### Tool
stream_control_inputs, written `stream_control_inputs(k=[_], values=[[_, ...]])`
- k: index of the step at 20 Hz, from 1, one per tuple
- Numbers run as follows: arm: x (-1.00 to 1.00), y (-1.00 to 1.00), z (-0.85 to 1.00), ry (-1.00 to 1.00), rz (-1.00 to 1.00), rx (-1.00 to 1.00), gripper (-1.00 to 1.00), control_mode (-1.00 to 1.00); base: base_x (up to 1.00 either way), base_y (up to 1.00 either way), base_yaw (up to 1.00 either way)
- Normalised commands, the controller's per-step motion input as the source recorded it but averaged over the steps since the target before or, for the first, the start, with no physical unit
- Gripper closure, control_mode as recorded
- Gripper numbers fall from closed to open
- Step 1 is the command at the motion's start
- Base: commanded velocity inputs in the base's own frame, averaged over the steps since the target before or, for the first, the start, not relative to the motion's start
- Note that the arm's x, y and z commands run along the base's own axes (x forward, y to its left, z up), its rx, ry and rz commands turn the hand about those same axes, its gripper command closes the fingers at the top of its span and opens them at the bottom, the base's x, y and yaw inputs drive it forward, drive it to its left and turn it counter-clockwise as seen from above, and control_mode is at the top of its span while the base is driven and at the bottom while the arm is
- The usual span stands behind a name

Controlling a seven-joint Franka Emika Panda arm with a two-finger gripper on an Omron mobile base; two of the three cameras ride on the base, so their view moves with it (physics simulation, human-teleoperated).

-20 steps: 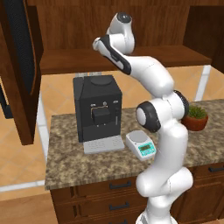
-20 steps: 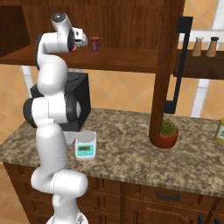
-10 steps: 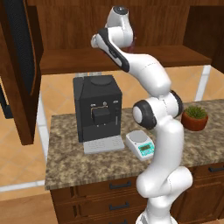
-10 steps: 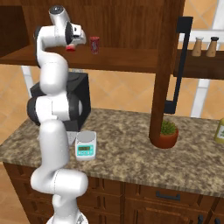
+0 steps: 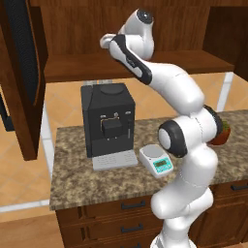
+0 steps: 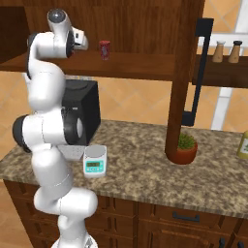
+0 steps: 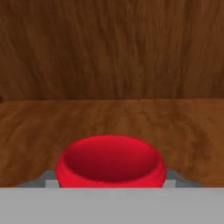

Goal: Pick the jam and place it on the digital scale for weighing, and close the cabinet.

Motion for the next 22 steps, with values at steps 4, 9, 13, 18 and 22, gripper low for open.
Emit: stream_control_inputs(k=[4,9,13,18,22], values=[[0.27,0.24,-0.33,-0.45,0.00,0.29,1.00,-1.00,0.00,0.00,0.00],[-0.90,-0.25,0.35,-0.19,0.07,0.15,1.00,-1.00,0.00,0.00,0.00],[-1.00,-0.34,0.60,-0.02,0.27,-0.07,1.00,-1.00,0.00,0.00,0.00],[-1.00,-0.85,0.07,-0.10,0.30,-0.07,1.00,-1.00,0.00,0.00,0.00],[-1.00,-0.86,-0.33,-0.24,0.44,-0.03,1.00,-1.00,0.00,0.00,0.00]])
